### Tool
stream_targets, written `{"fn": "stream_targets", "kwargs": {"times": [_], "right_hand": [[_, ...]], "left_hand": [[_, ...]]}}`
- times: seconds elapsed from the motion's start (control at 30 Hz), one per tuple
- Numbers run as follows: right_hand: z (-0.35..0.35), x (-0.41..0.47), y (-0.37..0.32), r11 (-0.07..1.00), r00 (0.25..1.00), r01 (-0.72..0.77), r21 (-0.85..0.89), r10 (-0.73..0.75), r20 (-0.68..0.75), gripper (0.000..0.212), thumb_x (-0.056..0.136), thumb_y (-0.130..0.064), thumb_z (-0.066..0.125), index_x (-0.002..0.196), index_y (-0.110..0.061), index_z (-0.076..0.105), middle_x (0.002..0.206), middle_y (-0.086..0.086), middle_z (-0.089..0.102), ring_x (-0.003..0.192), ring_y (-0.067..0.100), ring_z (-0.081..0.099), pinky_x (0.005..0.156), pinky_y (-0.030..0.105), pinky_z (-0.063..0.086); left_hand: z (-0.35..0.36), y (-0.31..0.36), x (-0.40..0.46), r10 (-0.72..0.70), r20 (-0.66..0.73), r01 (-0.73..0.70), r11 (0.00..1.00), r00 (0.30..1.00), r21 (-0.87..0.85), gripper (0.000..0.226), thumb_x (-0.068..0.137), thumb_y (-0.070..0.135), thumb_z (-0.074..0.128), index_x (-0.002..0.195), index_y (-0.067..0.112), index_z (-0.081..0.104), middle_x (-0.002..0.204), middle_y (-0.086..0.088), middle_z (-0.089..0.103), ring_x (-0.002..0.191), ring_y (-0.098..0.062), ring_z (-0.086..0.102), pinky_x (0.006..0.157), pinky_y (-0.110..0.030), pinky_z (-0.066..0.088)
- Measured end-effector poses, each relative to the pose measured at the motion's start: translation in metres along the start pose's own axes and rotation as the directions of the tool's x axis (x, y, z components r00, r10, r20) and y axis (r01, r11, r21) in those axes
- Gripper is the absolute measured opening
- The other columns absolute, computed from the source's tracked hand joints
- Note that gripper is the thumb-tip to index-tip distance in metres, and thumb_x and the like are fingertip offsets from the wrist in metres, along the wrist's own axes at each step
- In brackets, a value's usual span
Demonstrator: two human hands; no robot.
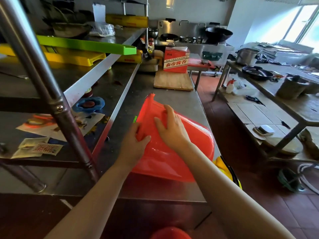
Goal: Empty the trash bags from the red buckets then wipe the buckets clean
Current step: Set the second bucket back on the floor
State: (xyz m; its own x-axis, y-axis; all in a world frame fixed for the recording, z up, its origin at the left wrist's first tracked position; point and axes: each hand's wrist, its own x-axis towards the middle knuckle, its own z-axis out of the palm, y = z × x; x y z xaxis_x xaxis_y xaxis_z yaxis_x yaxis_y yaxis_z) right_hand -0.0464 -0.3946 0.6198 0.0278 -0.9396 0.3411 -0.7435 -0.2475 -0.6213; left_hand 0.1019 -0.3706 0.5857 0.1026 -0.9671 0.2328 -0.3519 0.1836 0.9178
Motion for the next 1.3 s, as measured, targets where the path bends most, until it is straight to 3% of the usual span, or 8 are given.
{"fn": "stream_targets", "kwargs": {"times": [0.1, 0.33, 0.6, 0.83, 0.97, 1.1, 1.2, 1.3], "right_hand": [[-0.008, -0.001, -0.005, 0.996, 0.996, -0.032, 0.078, 0.038, -0.075, 0.061, 0.098, -0.047, 0.051, 0.148, -0.019, 0.031, 0.141, 0.003, 0.051, 0.126, 0.02, 0.049, 0.099, 0.03, 0.039], [-0.03, 0.004, -0.003, 0.957, 0.97, -0.169, 0.237, 0.204, -0.13, 0.073, 0.096, -0.055, 0.048, 0.154, -0.018, 0.023, 0.153, 0.003, 0.039, 0.132, 0.018, 0.045, 0.097, 0.025, 0.033], [-0.062, 0.002, 0.02, 0.927, 0.922, -0.27, 0.26, 0.327, -0.206, 0.09, 0.067, -0.069, 0.056, 0.139, -0.016, 0.042, 0.135, 0.005, 0.054, 0.124, 0.022, 0.052, 0.104, 0.044, 0.044], [-0.095, -0.019, 0.052, 0.869, 0.875, -0.374, 0.323, 0.446, -0.186, 0.048, 0.069, -0.035, 0.061, 0.114, -0.023, 0.048, 0.108, 0.003, 0.063, 0.096, 0.022, 0.061, 0.088, 0.041, 0.051], [-0.108, -0.029, 0.07, 0.851, 0.865, -0.401, 0.34, 0.474, -0.167, 0.053, 0.084, -0.018, 0.061, 0.134, -0.019, 0.044, 0.094, -0.011, 0.055, 0.095, 0.019, 0.057, 0.09, 0.039, 0.049], [-0.119, -0.037, 0.09, 0.821, 0.833, -0.478, 0.313, 0.536, -0.135, 0.065, 0.085, -0.013, 0.059, 0.145, -0.02, 0.036, 0.112, -0.003, 0.055, 0.101, 0.02, 0.055, 0.086, 0.034, 0.047], [-0.125, -0.044, 0.103, 0.79, 0.799, -0.539, 0.293, 0.589, -0.118, 0.068, 0.083, -0.009, 0.057, 0.146, -0.021, 0.035, 0.112, 0.0, 0.053, 0.097, 0.022, 0.055, 0.078, 0.03, 0.043], [-0.125, -0.054, 0.11, 0.794, 0.794, -0.547, 0.266, 0.593, -0.134, 0.069, 0.081, -0.005, 0.057, 0.144, -0.022, 0.035, 0.112, 0.001, 0.054, 0.099, 0.024, 0.056, 0.084, 0.036, 0.048]], "left_hand": [[-0.009, 0.004, 0.011, 0.105, 0.063, -0.111, 0.987, 0.993, 0.112, 0.047, 0.085, 0.014, 0.072, 0.129, 0.015, 0.056, 0.118, 0.001, 0.062, 0.103, -0.014, 0.06, 0.089, -0.028, 0.047], [-0.015, 0.02, 0.015, 0.272, 0.23, -0.322, 0.921, 0.934, 0.219, 0.048, 0.085, 0.012, 0.071, 0.13, 0.019, 0.058, 0.125, 0.003, 0.061, 0.112, -0.012, 0.056, 0.092, -0.017, 0.037], [0.004, 0.044, -0.001, 0.385, 0.359, -0.509, 0.777, 0.85, 0.37, 0.051, 0.084, 0.017, 0.07, 0.132, 0.025, 0.055, 0.129, 0.006, 0.058, 0.114, -0.021, 0.058, 0.091, -0.034, 0.045], [0.034, 0.06, -0.003, 0.368, 0.606, -0.698, 0.509, 0.705, 0.504, 0.051, 0.085, 0.062, 0.051, 0.121, 0.026, 0.06, 0.112, 0.004, 0.06, 0.102, -0.02, 0.057, 0.087, -0.039, 0.044], [0.033, 0.047, 0.0, 0.291, 0.573, -0.596, 0.654, 0.766, 0.465, 0.068, 0.083, 0.074, 0.025, 0.109, 0.027, 0.068, 0.111, 0.009, 0.064, 0.109, -0.014, 0.057, 0.098, -0.036, 0.037], [0.021, 0.023, 0.012, 0.175, 0.451, -0.444, 0.662, 0.875, 0.604, 0.074, 0.077, 0.071, 0.026, 0.117, 0.023, 0.066, 0.128, -0.001, 0.062, 0.128, -0.024, 0.048, 0.109, -0.041, 0.028], [0.013, 0.008, 0.016, 0.033, 0.187, -0.153, 0.718, 0.982, 0.679, 0.068, 0.083, 0.049, 0.056, 0.141, 0.015, 0.048, 0.154, -0.015, 0.035, 0.145, -0.034, 0.027, 0.117, -0.05, 0.022], [0.01, 0.007, 0.015, -0.253, 0.041, 0.197, 0.837, 0.966, 0.511, 0.089, 0.084, 0.022, 0.067, 0.156, 0.009, 0.015, 0.162, -0.019, 0.012, 0.149, -0.036, 0.015, 0.12, -0.052, 0.02]]}}
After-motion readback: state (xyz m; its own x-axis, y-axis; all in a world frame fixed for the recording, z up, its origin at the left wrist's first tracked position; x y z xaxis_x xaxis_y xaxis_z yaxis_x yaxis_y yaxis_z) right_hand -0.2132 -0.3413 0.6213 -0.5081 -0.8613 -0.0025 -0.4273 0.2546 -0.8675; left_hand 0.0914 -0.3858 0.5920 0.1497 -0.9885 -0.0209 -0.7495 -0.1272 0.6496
